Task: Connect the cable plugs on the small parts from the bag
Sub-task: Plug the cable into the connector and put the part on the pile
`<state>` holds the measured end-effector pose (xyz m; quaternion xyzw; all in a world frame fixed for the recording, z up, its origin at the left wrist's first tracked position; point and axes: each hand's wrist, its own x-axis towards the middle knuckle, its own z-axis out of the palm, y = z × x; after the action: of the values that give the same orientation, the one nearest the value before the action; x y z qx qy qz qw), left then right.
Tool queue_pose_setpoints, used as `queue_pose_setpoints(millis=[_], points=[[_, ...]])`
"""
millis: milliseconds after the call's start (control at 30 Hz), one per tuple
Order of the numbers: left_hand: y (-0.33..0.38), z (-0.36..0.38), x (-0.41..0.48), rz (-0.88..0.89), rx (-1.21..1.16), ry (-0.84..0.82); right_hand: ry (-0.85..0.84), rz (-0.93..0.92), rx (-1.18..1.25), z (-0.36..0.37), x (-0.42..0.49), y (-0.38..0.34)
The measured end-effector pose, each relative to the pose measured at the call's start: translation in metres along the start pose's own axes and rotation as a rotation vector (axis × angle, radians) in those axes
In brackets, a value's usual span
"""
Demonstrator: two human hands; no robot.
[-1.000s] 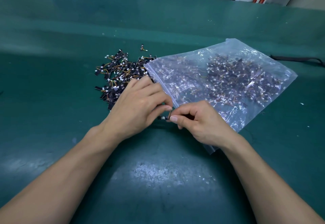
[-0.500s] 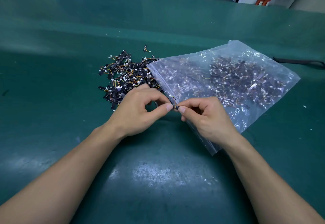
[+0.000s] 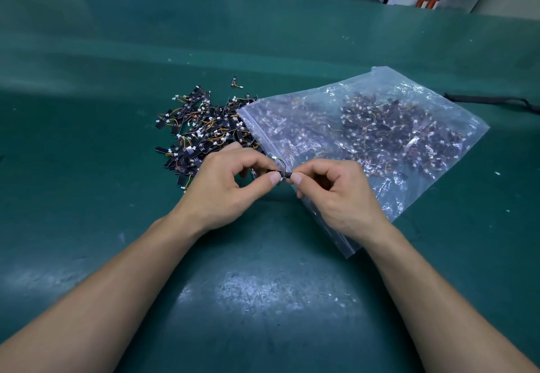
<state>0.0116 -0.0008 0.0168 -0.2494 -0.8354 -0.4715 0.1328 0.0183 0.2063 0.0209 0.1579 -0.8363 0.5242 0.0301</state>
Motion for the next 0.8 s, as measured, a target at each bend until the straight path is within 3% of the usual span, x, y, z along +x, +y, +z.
queue_pose_setpoints(millis=[800], points=[[-0.0014, -0.0028, 0.0011, 0.111, 0.122, 0.029, 0.057, -0.068, 0.003, 0.0034, -0.0008, 0.0015]])
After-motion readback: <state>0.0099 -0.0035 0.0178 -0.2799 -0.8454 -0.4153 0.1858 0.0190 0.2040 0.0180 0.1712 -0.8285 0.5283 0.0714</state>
